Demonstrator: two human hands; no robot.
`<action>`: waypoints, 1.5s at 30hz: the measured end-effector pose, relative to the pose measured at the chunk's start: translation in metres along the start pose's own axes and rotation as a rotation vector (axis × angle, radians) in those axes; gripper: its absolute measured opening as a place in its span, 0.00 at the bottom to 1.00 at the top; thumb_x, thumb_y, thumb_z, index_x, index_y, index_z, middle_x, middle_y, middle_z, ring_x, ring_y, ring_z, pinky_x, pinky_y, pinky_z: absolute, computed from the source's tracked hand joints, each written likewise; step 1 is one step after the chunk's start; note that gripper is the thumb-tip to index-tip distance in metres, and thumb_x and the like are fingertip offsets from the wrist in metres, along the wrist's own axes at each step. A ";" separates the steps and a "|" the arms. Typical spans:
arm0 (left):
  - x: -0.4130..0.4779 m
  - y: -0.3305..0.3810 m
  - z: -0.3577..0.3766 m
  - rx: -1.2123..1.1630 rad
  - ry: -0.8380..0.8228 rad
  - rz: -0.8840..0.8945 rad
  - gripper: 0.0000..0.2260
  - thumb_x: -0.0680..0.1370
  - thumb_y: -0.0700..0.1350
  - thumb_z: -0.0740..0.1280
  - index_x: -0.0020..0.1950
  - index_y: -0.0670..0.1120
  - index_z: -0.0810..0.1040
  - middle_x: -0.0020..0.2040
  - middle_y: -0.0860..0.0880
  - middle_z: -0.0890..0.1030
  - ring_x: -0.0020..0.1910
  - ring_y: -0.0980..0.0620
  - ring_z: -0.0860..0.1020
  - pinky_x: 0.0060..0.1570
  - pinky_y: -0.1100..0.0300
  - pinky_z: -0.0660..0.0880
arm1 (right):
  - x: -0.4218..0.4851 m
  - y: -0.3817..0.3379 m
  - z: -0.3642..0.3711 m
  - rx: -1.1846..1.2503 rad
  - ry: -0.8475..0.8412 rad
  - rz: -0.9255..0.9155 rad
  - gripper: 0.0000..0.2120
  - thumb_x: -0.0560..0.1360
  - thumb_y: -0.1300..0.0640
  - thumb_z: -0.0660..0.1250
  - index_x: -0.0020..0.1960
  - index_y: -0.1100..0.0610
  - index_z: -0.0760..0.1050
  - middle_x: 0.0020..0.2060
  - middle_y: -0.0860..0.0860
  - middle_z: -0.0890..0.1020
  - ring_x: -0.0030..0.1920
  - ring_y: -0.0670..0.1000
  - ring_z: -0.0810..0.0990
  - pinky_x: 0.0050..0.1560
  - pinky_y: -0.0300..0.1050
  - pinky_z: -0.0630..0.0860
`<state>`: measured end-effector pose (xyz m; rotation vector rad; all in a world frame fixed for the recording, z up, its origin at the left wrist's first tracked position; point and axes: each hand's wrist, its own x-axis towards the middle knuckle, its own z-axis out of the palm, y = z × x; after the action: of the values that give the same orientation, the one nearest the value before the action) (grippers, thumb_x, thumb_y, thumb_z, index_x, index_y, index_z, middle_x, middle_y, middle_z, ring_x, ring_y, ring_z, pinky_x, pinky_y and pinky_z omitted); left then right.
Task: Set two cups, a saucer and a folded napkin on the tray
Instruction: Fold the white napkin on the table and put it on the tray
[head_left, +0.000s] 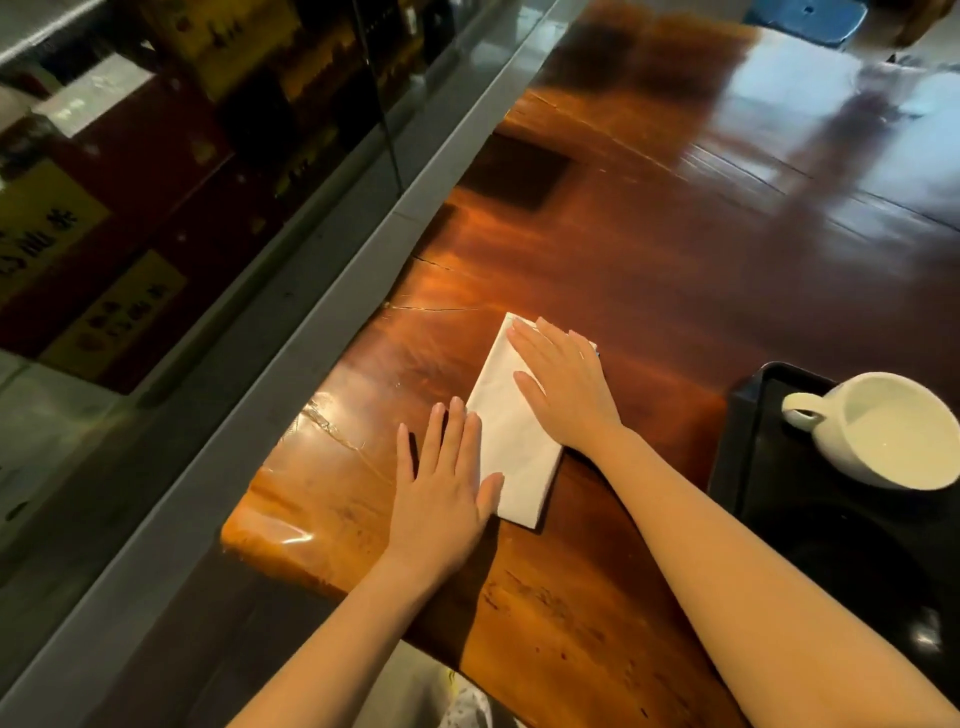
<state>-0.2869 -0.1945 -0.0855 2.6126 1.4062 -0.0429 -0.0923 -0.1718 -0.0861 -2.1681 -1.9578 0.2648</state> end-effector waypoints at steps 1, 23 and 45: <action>-0.001 0.006 -0.001 0.000 0.049 -0.002 0.27 0.79 0.59 0.48 0.74 0.47 0.61 0.75 0.44 0.64 0.74 0.43 0.58 0.72 0.37 0.58 | 0.001 0.000 -0.002 0.066 0.018 0.028 0.22 0.80 0.52 0.53 0.74 0.50 0.59 0.73 0.49 0.64 0.73 0.52 0.62 0.72 0.55 0.61; 0.131 0.008 -0.067 -1.162 -0.373 -0.260 0.32 0.73 0.55 0.70 0.74 0.50 0.62 0.71 0.50 0.70 0.69 0.48 0.68 0.64 0.53 0.68 | 0.026 0.022 -0.119 0.658 -0.413 0.427 0.10 0.73 0.56 0.67 0.50 0.62 0.79 0.44 0.55 0.80 0.41 0.51 0.76 0.37 0.38 0.72; 0.036 0.004 -0.064 -1.061 -0.130 0.221 0.12 0.70 0.51 0.67 0.51 0.56 0.82 0.48 0.64 0.84 0.52 0.65 0.80 0.54 0.71 0.75 | -0.091 -0.023 -0.100 0.434 -0.093 0.264 0.10 0.75 0.61 0.61 0.48 0.56 0.81 0.47 0.54 0.83 0.49 0.54 0.78 0.51 0.52 0.76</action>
<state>-0.2671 -0.1568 -0.0254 1.7882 0.7418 0.4286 -0.0973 -0.2637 0.0156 -2.1367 -1.4728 0.7665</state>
